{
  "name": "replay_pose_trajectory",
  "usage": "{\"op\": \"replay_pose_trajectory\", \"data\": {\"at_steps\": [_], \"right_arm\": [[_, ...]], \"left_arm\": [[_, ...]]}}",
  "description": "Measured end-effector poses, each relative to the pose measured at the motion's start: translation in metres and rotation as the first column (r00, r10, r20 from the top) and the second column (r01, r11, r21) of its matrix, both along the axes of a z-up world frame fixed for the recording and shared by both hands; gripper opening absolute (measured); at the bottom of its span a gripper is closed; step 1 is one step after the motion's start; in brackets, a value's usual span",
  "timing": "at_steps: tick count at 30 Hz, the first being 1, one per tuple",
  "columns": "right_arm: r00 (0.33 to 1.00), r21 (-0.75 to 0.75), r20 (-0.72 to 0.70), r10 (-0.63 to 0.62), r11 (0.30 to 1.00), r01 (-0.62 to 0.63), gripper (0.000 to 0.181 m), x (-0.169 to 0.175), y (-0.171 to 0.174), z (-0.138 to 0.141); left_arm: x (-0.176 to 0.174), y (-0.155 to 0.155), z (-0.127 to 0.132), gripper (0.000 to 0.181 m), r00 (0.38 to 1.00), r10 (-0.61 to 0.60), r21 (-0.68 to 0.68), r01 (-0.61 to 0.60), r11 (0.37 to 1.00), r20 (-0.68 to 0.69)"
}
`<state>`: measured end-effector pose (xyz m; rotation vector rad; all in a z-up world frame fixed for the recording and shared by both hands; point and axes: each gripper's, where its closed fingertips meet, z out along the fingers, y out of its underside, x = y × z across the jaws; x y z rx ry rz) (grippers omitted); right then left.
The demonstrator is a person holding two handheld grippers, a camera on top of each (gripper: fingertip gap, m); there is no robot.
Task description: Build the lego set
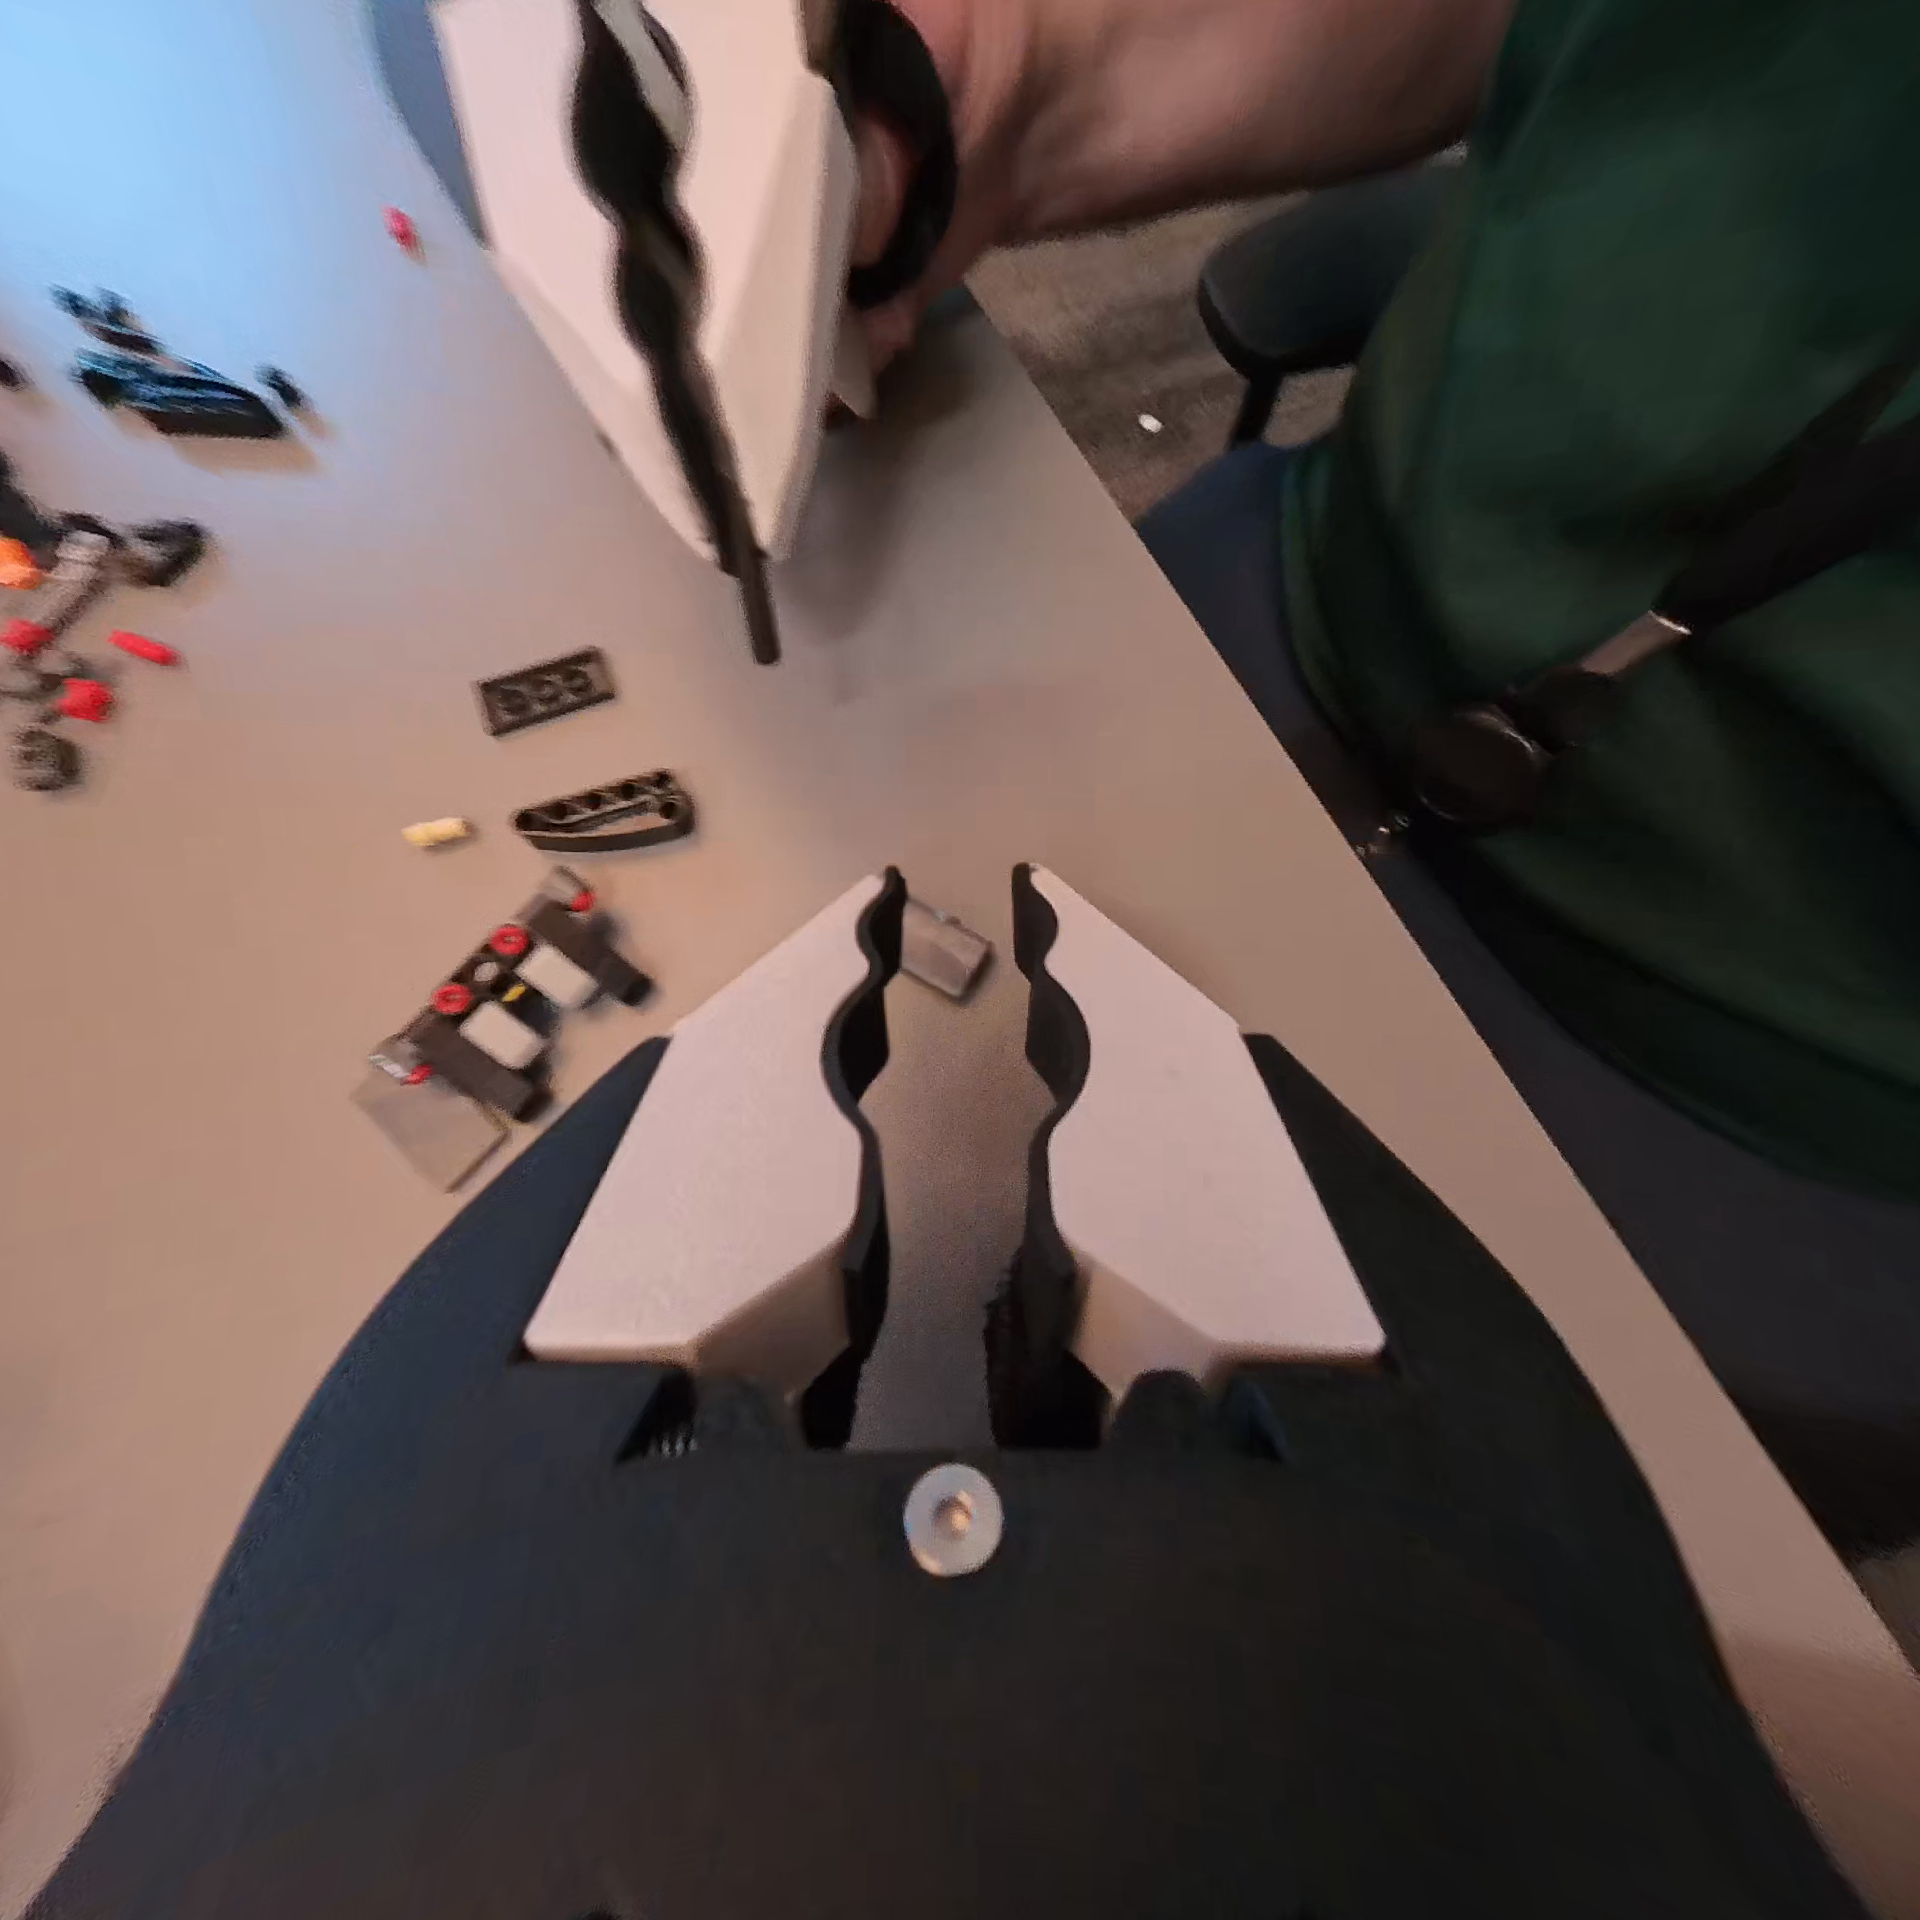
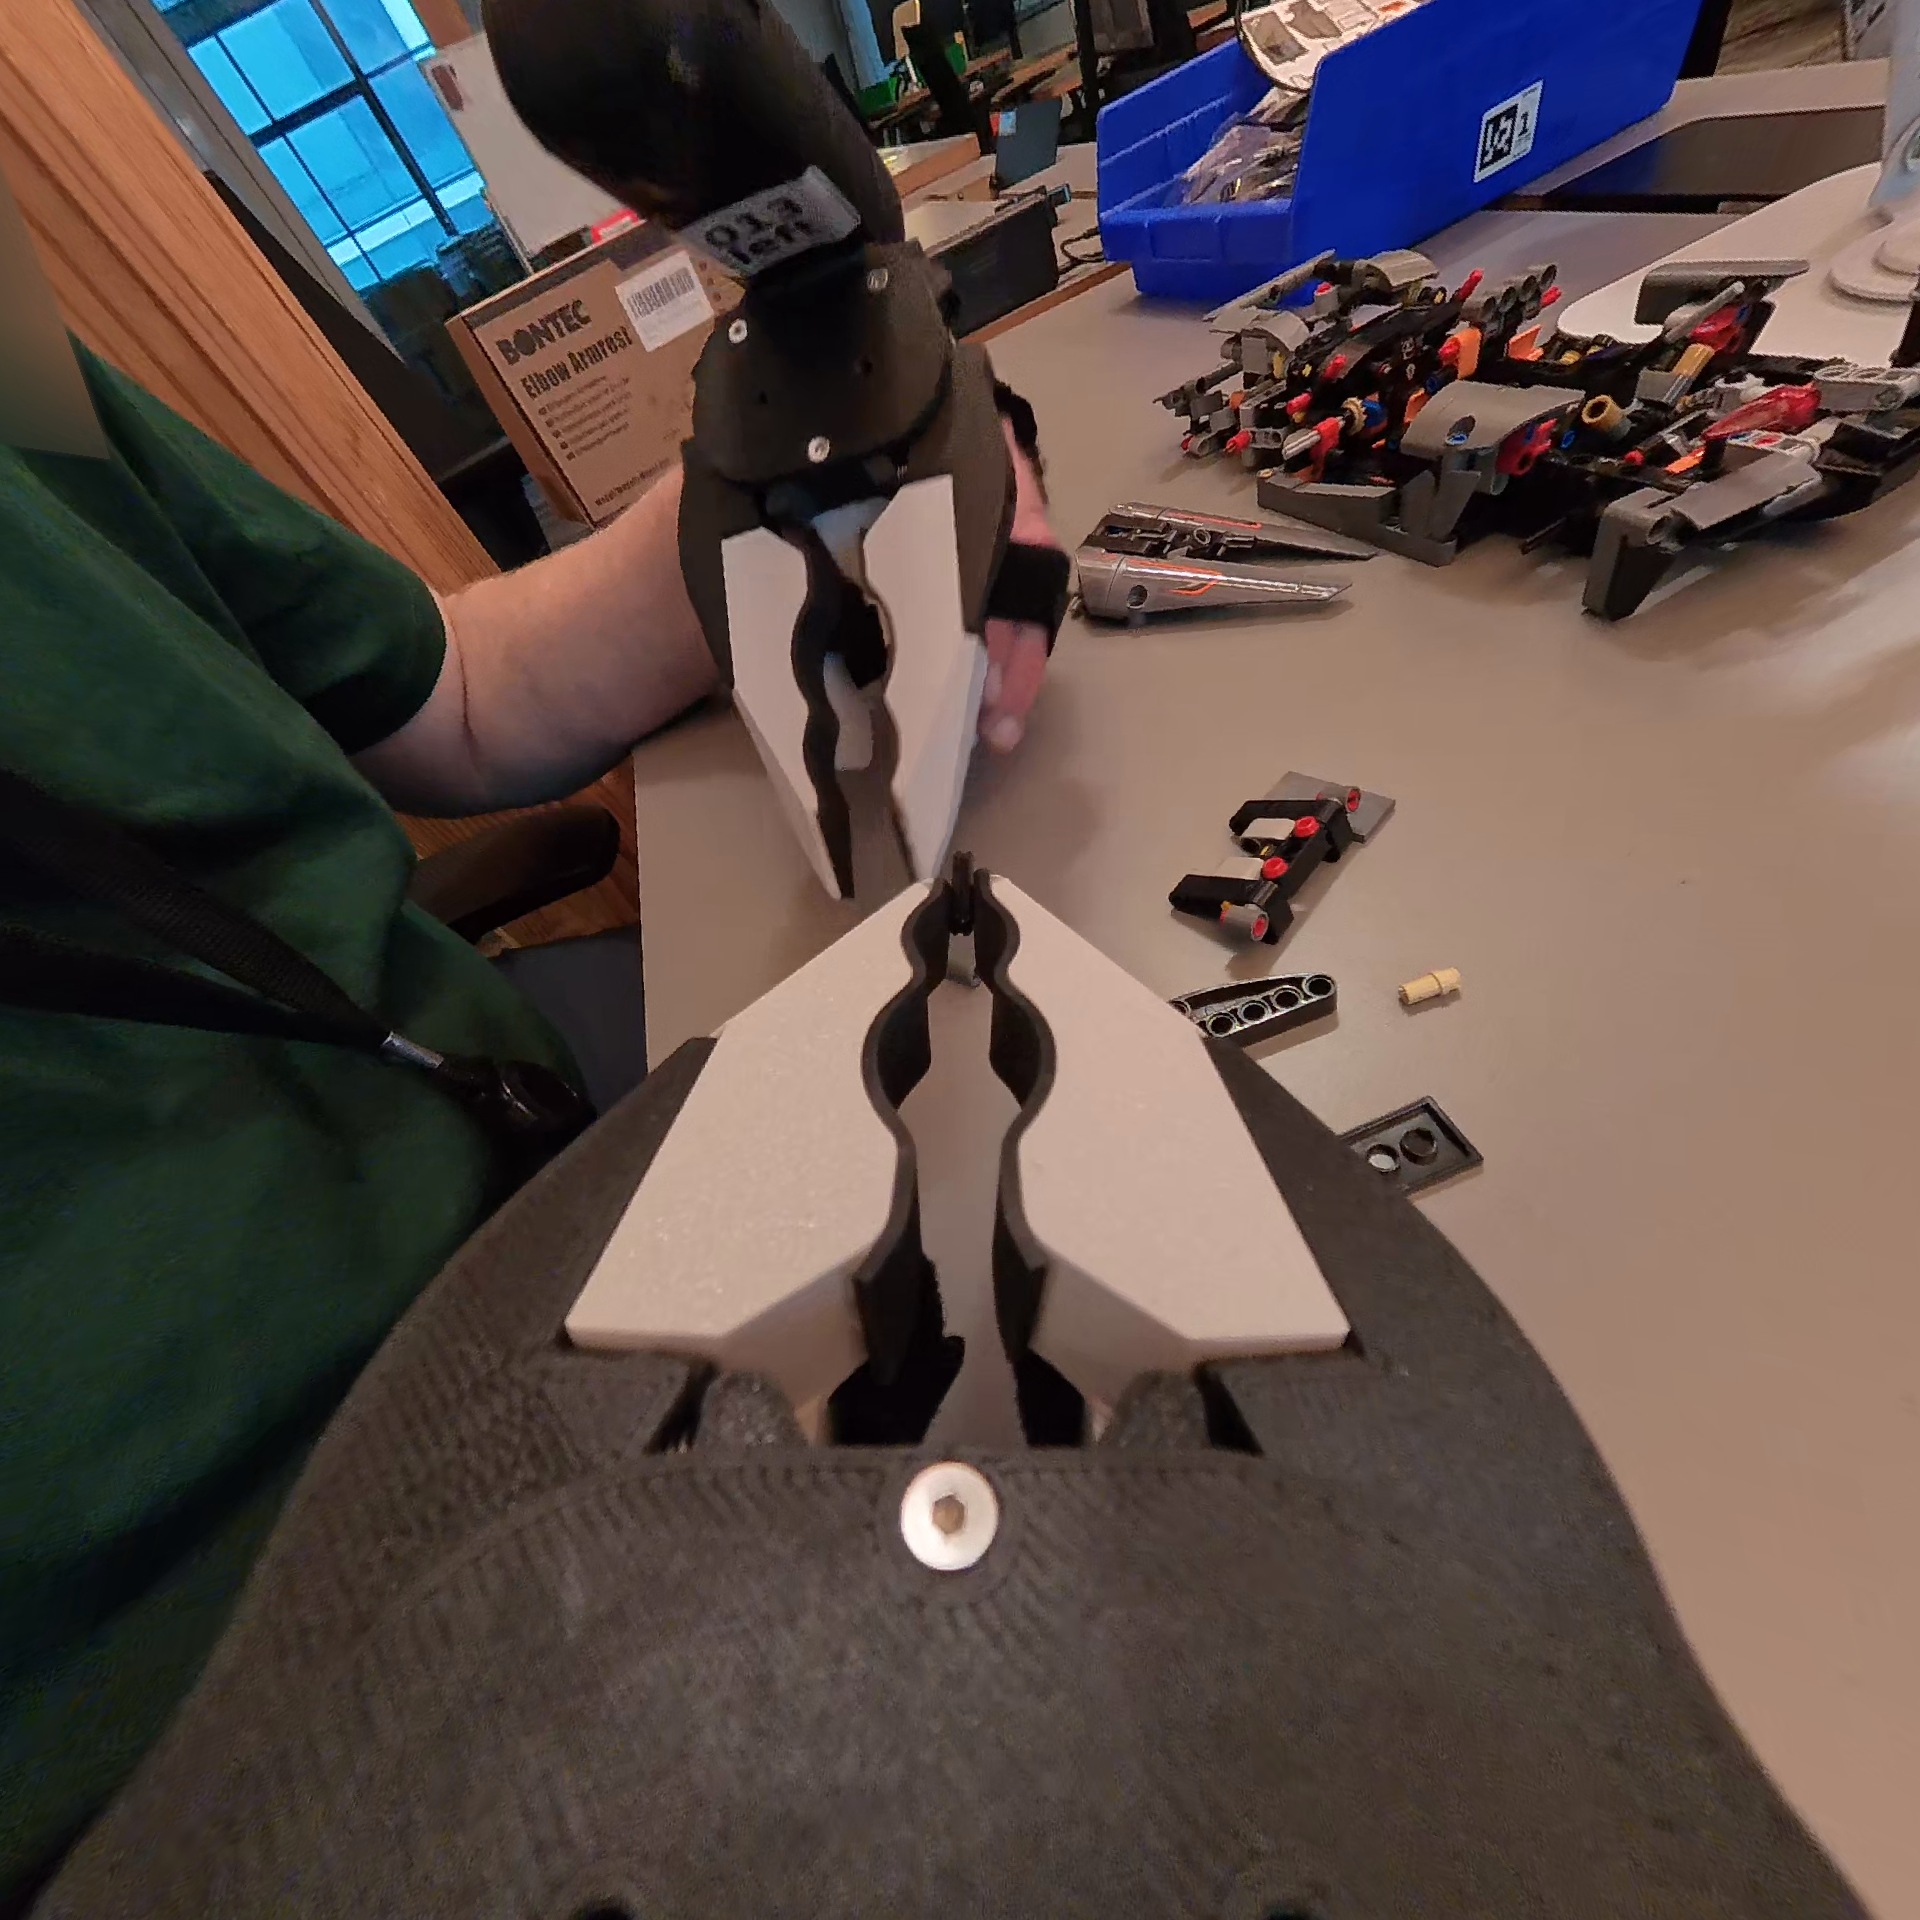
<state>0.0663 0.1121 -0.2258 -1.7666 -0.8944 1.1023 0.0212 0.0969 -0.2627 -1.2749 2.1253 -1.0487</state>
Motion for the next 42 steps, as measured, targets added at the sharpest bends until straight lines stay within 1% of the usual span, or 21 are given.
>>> {"op": "replay_pose_trajectory", "data": {"at_steps": [1, 3, 6, 9, 11, 13, 18, 23, 29, 33, 34, 40, 42], "right_arm": [[1.000, -0.001, -0.002, 0.001, 1.000, -0.001, 0.002, 0.000, 0.000, 0.000], [1.000, -0.002, -0.002, 0.004, 1.000, -0.004, 0.002, 0.000, 0.000, 0.000], [1.000, -0.003, 0.000, 0.010, 1.000, -0.010, 0.002, -0.001, -0.001, 0.000], [1.000, -0.007, 0.000, 0.014, 1.000, -0.014, 0.002, -0.001, -0.001, 0.000], [1.000, -0.008, 0.000, 0.015, 1.000, -0.015, 0.002, -0.001, -0.001, -0.001], [1.000, -0.010, -0.001, 0.017, 1.000, -0.017, 0.002, -0.001, -0.002, -0.001], [1.000, -0.017, -0.006, 0.021, 1.000, -0.021, 0.002, -0.001, -0.002, -0.001], [1.000, -0.021, -0.022, 0.016, 1.000, -0.017, 0.002, 0.001, -0.001, 0.001], [1.000, -0.025, 0.003, 0.001, 1.000, -0.001, 0.002, 0.007, -0.005, -0.002], [1.000, -0.024, 0.004, -0.005, 1.000, 0.006, 0.002, 0.012, -0.006, -0.002], [1.000, -0.022, 0.002, -0.007, 1.000, 0.007, 0.002, 0.013, -0.006, -0.002], [1.000, -0.002, -0.010, -0.005, 1.000, 0.005, 0.002, 0.015, -0.009, 0.001], [1.000, 0.007, -0.004, -0.003, 1.000, 0.003, 0.002, 0.015, -0.010, 0.001]], "left_arm": [[0.001, 0.005, 0.002, 0.023, 1.000, 0.022, 0.017, -0.022, 1.000, 0.015], [0.001, 0.013, -0.008, 0.028, 0.999, 0.047, 0.072, -0.046, 0.996, -0.018], [0.002, 0.014, -0.026, 0.035, 0.996, 0.048, 0.135, -0.038, 0.990, -0.069], [0.008, 0.013, -0.027, 0.038, 0.998, 0.044, 0.135, -0.036, 0.990, -0.054], [0.006, 0.010, -0.030, 0.040, 0.996, 0.031, 0.116, -0.021, 0.993, -0.078], [0.006, 0.006, -0.032, 0.038, 0.996, 0.014, 0.111, -0.003, 0.994, -0.094], [0.006, 0.011, -0.035, 0.031, 0.993, 0.044, 0.139, -0.029, 0.990, -0.106], [0.007, 0.008, -0.035, 0.029, 0.993, 0.038, 0.125, -0.024, 0.992, -0.111], [0.006, 0.009, -0.035, 0.022, 0.992, 0.042, 0.135, -0.025, 0.990, -0.118], [0.011, 0.009, -0.036, 0.013, 0.992, 0.045, 0.138, -0.029, 0.990, -0.115], [0.011, 0.011, -0.035, 0.008, 0.992, 0.054, 0.156, -0.035, 0.987, -0.114], [0.013, 0.016, -0.035, 0.006, 0.978, 0.126, 0.158, -0.100, 0.982, -0.164], [0.014, 0.024, -0.035, 0.006, 0.963, 0.201, 0.162, -0.173, 0.972, -0.177]]}}
